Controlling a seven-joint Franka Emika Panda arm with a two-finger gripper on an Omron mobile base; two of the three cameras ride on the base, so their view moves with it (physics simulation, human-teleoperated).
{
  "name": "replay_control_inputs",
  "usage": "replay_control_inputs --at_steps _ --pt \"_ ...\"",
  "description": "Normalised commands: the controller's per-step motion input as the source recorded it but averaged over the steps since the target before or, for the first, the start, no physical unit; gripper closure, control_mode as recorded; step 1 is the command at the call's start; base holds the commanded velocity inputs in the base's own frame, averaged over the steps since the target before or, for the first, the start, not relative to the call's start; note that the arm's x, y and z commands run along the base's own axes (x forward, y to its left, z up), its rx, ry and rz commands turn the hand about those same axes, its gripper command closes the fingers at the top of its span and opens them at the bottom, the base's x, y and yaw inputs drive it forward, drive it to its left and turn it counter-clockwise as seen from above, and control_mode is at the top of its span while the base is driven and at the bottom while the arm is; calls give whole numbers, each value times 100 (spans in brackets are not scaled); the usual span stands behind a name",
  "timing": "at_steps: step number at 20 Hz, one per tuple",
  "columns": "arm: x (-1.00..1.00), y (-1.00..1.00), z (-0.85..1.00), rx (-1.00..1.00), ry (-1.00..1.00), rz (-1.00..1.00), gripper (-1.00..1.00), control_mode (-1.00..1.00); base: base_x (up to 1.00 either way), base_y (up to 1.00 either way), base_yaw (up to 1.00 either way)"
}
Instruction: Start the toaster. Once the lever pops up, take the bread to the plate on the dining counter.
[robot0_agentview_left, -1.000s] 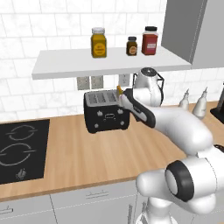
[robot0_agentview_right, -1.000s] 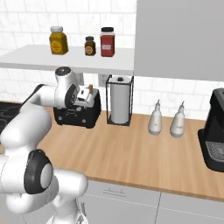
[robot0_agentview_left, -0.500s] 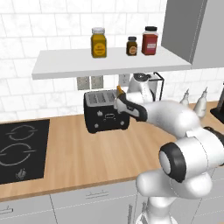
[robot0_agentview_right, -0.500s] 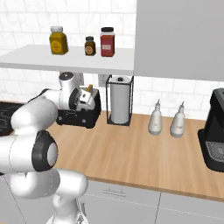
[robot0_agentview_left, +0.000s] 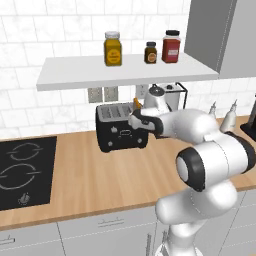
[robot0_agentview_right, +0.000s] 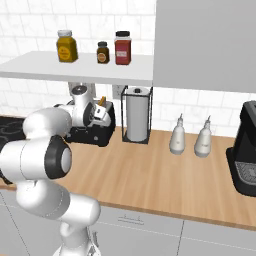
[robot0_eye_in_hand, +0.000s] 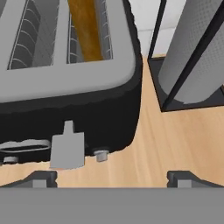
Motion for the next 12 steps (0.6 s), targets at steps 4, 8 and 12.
replay_control_inputs --at_steps 4,8,12 --pt "14 0 -11 0 0 0 -100 -100 0 0 0" --pt "16 0 -9 0 0 0 -100 -100 0 0 0" --pt "10 0 -10 0 0 0 -100 -100 0 0 0"
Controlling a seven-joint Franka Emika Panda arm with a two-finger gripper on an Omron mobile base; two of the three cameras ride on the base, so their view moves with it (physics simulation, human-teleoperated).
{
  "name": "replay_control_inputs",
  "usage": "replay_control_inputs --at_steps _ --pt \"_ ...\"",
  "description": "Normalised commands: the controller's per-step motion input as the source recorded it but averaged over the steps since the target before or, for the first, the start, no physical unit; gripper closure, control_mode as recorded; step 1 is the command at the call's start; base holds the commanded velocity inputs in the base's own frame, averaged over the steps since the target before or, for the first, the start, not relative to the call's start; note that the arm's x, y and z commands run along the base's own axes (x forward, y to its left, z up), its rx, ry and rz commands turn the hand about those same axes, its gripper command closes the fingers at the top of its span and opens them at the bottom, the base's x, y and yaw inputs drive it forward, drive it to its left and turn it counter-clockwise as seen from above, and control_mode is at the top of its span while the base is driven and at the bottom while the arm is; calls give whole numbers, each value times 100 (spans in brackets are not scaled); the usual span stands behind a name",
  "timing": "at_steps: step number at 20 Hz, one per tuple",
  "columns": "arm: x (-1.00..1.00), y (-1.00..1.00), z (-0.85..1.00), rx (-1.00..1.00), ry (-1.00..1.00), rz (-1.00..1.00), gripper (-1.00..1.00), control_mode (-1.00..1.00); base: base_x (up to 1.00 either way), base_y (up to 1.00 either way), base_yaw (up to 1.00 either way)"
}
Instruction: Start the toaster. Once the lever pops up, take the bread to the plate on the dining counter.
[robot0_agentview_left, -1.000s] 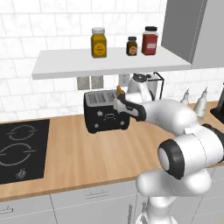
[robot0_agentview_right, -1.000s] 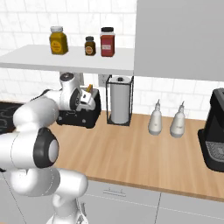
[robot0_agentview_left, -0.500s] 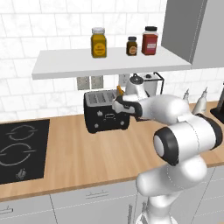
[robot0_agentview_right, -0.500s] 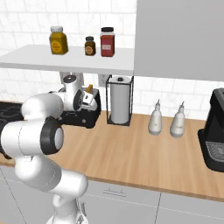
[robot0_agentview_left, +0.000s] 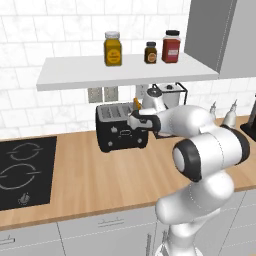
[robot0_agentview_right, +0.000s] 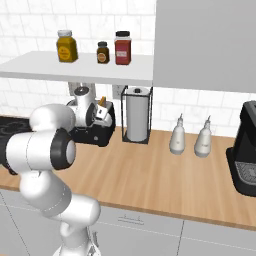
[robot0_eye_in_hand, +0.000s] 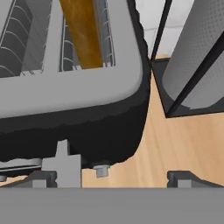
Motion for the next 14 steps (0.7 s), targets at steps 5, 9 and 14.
replay_control_inputs --at_steps 5,9,14 --pt "10 0 -13 0 0 -2 -100 -100 0 0 0" --pt "10 0 -8 0 -2 -2 -100 -100 0 0 0" --pt "1 0 -14 0 -2 -3 -100 -100 0 0 0"
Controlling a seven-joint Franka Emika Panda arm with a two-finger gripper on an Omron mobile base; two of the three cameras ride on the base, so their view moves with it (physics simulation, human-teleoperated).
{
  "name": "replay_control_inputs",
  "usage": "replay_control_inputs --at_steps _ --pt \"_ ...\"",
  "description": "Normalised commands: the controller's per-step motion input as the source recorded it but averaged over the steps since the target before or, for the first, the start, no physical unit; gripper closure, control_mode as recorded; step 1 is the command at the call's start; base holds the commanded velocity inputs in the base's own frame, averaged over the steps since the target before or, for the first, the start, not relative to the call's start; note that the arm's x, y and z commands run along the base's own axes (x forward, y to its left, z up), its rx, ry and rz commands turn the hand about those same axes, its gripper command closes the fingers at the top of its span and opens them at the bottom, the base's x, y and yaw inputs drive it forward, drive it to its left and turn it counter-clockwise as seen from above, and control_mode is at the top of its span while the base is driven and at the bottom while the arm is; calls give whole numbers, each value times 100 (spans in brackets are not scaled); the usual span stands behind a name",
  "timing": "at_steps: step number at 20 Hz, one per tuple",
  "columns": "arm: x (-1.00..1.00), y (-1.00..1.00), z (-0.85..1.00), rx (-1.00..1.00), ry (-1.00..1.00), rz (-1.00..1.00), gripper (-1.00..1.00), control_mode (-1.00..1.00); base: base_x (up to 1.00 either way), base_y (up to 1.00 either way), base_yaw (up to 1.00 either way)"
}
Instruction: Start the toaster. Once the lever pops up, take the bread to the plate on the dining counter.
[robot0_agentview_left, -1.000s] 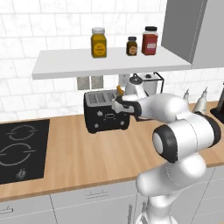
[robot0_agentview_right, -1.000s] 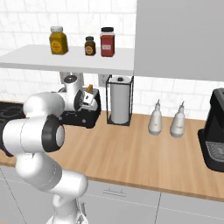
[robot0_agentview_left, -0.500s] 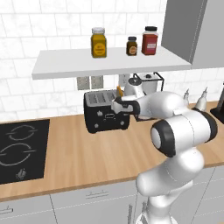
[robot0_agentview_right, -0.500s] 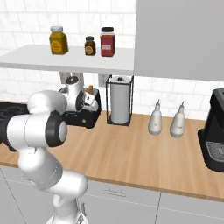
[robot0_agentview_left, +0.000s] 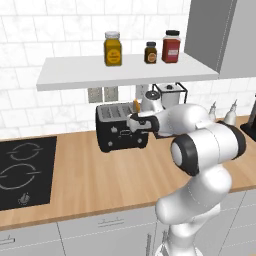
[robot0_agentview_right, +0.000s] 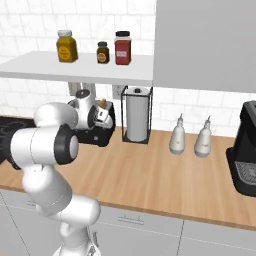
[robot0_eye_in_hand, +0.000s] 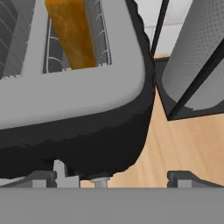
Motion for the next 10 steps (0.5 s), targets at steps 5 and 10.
replay_control_inputs --at_steps 5,10 --pt "-16 -3 -41 0 -1 -4 -100 -100 0 0 0" --pt "-13 -2 -42 0 -2 -3 -100 -100 0 0 0"
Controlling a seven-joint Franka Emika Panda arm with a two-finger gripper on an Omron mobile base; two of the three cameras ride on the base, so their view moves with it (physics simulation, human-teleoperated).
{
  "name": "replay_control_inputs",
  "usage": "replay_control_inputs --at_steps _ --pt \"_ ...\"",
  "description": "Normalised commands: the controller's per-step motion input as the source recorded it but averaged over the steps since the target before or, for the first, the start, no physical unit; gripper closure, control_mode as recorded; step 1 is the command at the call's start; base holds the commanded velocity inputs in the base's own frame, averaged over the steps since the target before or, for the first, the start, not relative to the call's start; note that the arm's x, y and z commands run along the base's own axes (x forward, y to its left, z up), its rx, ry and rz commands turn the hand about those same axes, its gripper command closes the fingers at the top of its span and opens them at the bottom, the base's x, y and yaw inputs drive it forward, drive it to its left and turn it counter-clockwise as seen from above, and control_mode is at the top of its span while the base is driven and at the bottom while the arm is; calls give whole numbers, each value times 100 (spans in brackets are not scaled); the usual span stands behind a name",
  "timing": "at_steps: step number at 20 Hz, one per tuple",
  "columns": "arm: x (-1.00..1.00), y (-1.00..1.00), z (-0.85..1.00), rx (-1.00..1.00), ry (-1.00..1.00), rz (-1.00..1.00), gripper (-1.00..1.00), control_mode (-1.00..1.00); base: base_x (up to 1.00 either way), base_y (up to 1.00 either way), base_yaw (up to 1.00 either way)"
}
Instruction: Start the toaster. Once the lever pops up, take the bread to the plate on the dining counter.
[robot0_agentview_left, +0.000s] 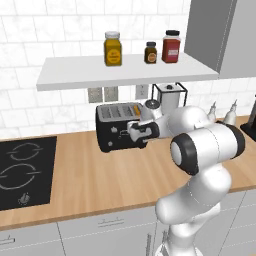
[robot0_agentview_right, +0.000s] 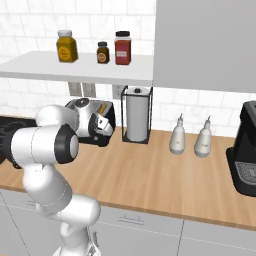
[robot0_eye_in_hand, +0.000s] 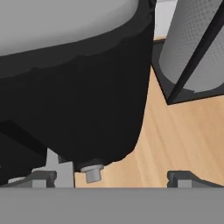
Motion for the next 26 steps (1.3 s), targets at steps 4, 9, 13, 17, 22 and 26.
replay_control_inputs --at_steps 4,9,13,17,22,26 --pt "-15 -1 -45 0 -1 -2 -100 -100 0 0 0" --pt "-24 -1 -31 0 -3 -2 -100 -100 0 0 0" --pt "-69 -6 56 6 -25 -2 -100 -100 0 0 0" --pt "-55 -3 100 12 -24 -1 -100 -100 0 0 0" --pt "-16 -3 100 15 -7 0 -100 -100 0 0 0" --pt "0 -8 100 11 2 0 -100 -100 0 0 0"
